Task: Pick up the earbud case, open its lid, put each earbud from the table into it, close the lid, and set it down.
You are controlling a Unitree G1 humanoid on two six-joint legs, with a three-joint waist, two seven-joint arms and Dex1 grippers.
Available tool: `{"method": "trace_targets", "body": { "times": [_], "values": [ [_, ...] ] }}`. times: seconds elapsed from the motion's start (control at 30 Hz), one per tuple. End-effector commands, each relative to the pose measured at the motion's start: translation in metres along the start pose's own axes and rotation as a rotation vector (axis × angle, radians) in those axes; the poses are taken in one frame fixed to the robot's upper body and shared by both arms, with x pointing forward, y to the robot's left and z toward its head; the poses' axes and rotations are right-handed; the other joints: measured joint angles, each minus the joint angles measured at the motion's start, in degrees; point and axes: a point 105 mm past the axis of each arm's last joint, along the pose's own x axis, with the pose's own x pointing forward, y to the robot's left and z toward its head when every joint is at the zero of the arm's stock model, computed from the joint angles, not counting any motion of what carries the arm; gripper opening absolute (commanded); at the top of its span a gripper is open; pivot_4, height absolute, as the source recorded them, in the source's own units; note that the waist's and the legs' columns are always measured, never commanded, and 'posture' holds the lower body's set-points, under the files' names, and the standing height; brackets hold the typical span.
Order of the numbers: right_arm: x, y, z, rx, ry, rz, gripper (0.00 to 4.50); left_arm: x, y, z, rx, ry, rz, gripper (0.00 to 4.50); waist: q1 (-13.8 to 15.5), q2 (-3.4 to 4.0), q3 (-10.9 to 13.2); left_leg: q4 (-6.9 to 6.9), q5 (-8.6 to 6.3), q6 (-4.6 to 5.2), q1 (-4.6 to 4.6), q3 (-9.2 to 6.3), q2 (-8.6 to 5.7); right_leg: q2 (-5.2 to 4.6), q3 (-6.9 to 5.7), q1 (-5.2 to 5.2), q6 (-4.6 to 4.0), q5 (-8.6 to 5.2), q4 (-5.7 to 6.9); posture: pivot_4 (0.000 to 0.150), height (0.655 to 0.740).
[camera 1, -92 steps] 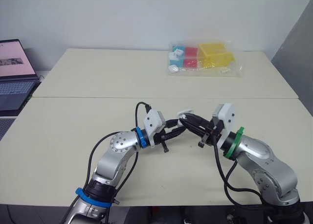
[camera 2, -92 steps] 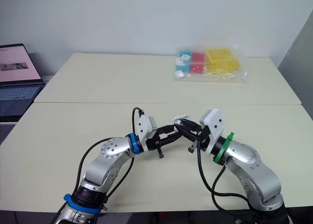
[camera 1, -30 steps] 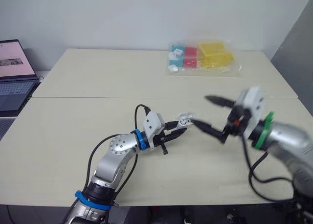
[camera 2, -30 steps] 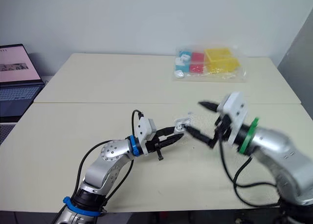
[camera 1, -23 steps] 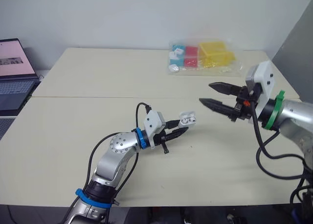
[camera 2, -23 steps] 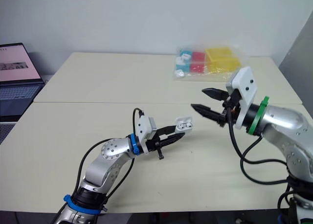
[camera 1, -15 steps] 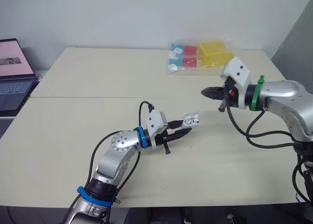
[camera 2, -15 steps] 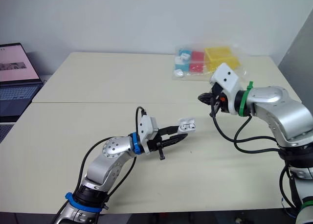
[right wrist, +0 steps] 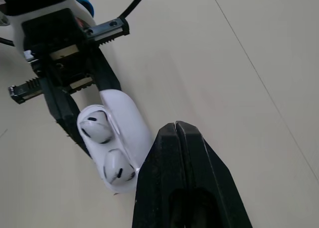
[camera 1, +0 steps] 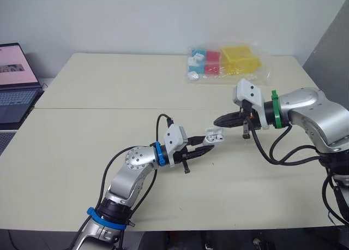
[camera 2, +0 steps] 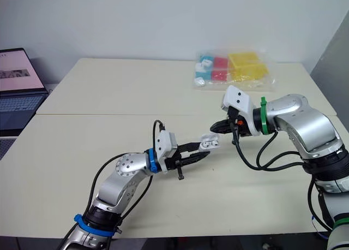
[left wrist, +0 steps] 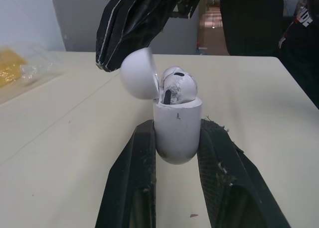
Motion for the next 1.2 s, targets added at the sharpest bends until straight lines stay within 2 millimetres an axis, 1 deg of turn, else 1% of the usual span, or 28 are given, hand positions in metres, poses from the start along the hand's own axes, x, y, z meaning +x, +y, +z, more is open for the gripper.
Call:
{"method": "trace_targets", "body": {
  "times": [0.03,0.2,0.33,0.67,0.8,0.9,1.0,1.03,1.1,1.17,1.2],
  "values": [
    [-0.006,0.007,0.006,-0.027,-0.012,0.021,0.00,0.003,0.001,0.014,0.046,-0.045,-0.004,0.78,0.0,0.00,0.0,0.00,0.00,0.00,0.00,0.01,0.00,0.00,0.00,0.00,0.00,0.00,0.00,0.150,0.7400],
    [-0.008,0.013,0.002,-0.022,0.002,0.030,0.00,0.003,0.002,0.014,0.047,-0.048,0.005,0.78,0.0,0.00,0.0,0.02,0.00,0.00,0.00,0.02,-0.02,-0.02,0.00,0.00,0.00,0.00,0.00,0.150,0.7400],
    [-0.006,0.014,-0.003,-0.022,0.014,0.017,0.00,0.004,0.002,0.015,0.041,-0.053,0.010,0.78,0.0,0.00,0.0,0.01,0.00,0.00,0.00,0.01,-0.01,-0.01,0.01,0.00,0.00,0.00,0.01,0.150,0.7400],
    [-0.001,0.020,-0.007,-0.056,0.023,0.017,0.00,0.005,0.005,0.017,0.013,-0.062,0.039,0.78,0.0,0.00,0.0,0.03,0.00,0.00,0.01,0.02,-0.01,-0.01,0.00,0.01,0.00,0.00,0.02,0.150,0.7400],
    [-0.002,0.018,-0.009,-0.065,0.025,0.000,0.00,0.005,0.005,0.017,0.011,-0.059,0.038,0.78,0.0,0.00,0.0,0.03,0.00,0.00,0.01,0.02,-0.02,0.00,-0.01,0.01,0.00,0.00,0.02,0.150,0.7400],
    [-0.008,0.009,-0.009,-0.065,0.032,-0.064,0.00,0.005,0.007,0.017,-0.009,-0.057,0.049,0.78,0.0,0.00,0.0,0.03,0.00,0.00,0.02,0.03,-0.02,0.00,-0.01,0.01,0.00,0.00,0.03,0.150,0.7400],
    [-0.030,0.005,-0.005,-0.023,0.016,-0.110,0.00,0.008,0.003,0.006,-0.069,0.016,0.013,0.78,0.1,-0.01,0.0,0.04,0.00,0.00,0.01,0.01,-0.02,-0.01,0.00,0.01,0.00,0.00,0.04,0.150,0.7400],
    [-0.038,0.008,-0.006,-0.018,0.020,-0.109,0.00,0.009,-0.001,-0.001,-0.105,0.056,-0.013,0.78,0.3,-0.02,0.0,0.04,0.00,0.00,0.01,0.02,-0.03,-0.01,-0.01,0.01,0.00,0.00,0.04,0.150,0.7400],
    [-0.050,0.021,-0.018,-0.018,0.067,-0.095,0.00,0.014,-0.006,-0.016,-0.225,0.150,-0.043,0.78,0.7,-0.02,0.0,0.03,0.00,0.00,-0.02,-0.04,-0.06,-0.02,-0.03,0.03,0.01,0.00,0.00,0.150,0.7400],
    [-0.055,0.032,-0.027,-0.046,0.100,-0.095,0.00,0.019,-0.003,-0.022,-0.282,0.197,-0.013,0.78,1.1,-0.02,0.0,0.00,0.00,0.00,-0.03,-0.06,-0.08,-0.02,-0.05,0.06,0.05,-0.03,-0.07,0.150,0.7400],
    [-0.055,0.033,-0.031,-0.063,0.106,-0.129,0.00,0.022,0.003,-0.020,-0.332,0.196,0.017,0.78,1.0,-0.03,0.0,0.02,-0.01,0.00,-0.03,-0.02,-0.06,-0.01,-0.05,0.05,0.07,-0.04,-0.08,0.150,0.7400]
  ]
}}
